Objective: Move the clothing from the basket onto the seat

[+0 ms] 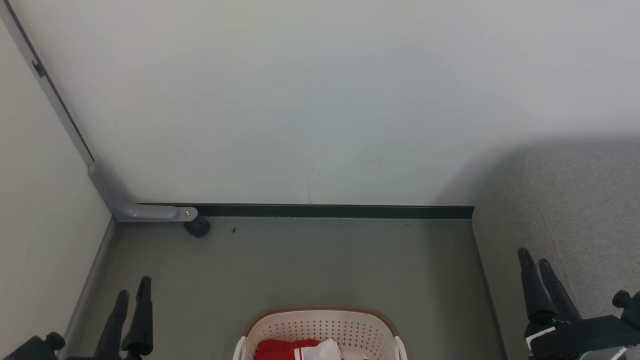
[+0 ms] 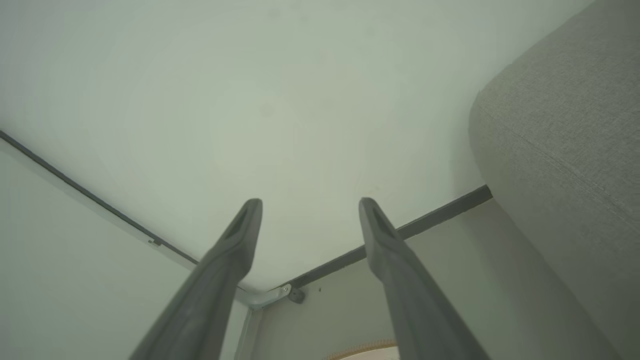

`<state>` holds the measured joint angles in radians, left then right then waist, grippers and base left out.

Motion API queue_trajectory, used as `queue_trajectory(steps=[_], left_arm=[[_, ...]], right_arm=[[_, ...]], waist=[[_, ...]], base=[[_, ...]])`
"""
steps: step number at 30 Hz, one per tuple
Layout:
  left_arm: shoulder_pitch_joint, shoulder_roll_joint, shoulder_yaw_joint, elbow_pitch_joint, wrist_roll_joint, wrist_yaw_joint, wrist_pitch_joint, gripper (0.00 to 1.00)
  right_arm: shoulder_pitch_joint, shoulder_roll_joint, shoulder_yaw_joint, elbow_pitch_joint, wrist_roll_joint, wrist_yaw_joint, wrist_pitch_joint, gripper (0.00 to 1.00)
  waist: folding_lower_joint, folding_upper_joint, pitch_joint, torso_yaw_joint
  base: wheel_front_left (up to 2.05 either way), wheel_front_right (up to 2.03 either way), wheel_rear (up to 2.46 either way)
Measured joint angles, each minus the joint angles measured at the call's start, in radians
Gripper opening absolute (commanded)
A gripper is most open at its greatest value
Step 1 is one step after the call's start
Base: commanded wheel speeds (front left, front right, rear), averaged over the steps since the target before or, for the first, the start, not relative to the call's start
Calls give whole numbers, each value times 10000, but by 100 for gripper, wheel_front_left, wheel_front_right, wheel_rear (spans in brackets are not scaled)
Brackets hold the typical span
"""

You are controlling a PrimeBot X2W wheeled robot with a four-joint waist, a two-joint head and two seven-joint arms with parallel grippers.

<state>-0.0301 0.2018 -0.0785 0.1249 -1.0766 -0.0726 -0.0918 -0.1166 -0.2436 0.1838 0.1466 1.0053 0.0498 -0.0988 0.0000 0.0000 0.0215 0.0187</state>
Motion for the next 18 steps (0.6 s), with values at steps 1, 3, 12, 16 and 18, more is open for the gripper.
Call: queue_trajectory(steps=[1, 3, 12, 16, 18], left_arm=[[0, 65, -58, 0, 245, 40, -56, 100], [0, 209, -171, -19, 569, 132, -92, 100], [-1, 650, -732, -56, 2245, 476, -447, 100], [-1, 821, -869, -61, 2846, 656, -614, 100], [-2, 863, -936, -69, 3018, 748, -700, 100]], right_arm=[[-14, -69, 92, -2, -232, -61, -15, 100], [-18, -184, 255, 0, -673, -194, -98, 100], [-196, -491, 803, -67, -1952, -562, -456, 100], [-197, -616, 991, -77, -2433, -692, -625, 100], [-215, -675, 1095, -84, -2686, -775, -709, 100]], waist=[[0, 0, 2, 3], [0, 0, 5, 11], [0, 0, 15, 43], [0, 0, 21, 55], [0, 0, 25, 61]], base=[[0, 0, 0], [0, 0, 0], [0, 0, 0], [0, 0, 0], [0, 0, 0]])
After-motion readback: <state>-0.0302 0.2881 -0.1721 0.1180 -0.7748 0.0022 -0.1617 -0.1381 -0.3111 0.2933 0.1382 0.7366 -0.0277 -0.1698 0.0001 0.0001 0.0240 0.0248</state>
